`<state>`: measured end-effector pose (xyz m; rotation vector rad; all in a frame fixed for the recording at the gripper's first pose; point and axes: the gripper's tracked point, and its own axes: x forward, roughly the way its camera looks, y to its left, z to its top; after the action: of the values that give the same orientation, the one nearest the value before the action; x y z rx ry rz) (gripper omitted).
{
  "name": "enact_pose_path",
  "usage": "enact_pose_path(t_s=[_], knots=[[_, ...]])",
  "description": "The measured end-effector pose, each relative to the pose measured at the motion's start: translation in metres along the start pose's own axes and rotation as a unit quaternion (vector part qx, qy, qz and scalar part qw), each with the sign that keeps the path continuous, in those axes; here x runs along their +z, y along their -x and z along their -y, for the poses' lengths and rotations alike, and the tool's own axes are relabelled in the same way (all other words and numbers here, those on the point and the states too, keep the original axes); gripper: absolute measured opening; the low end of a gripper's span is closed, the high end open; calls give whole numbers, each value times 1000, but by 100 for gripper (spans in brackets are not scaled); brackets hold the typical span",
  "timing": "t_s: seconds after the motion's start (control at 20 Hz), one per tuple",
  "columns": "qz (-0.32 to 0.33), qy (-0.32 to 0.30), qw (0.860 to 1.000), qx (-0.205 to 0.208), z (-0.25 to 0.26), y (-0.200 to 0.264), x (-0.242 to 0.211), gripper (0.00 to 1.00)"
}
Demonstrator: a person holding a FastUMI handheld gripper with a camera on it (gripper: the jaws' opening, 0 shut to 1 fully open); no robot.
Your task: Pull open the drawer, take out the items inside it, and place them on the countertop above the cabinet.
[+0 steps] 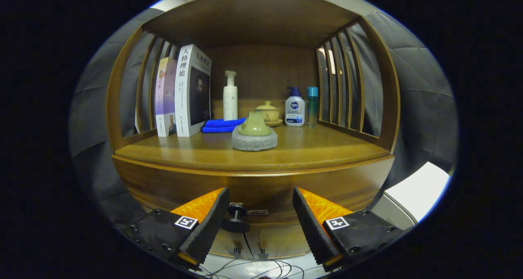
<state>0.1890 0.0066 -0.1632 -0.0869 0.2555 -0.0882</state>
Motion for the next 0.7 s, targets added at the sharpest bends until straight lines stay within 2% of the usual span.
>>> enact_pose_path(t_s=[0.15, 0.4, 0.7], knots=[[11, 26, 1000, -10, 8, 26, 20, 98], [41, 25, 999, -10, 4, 89, 57, 98], [49, 0, 999, 18, 0, 151, 77, 97]])
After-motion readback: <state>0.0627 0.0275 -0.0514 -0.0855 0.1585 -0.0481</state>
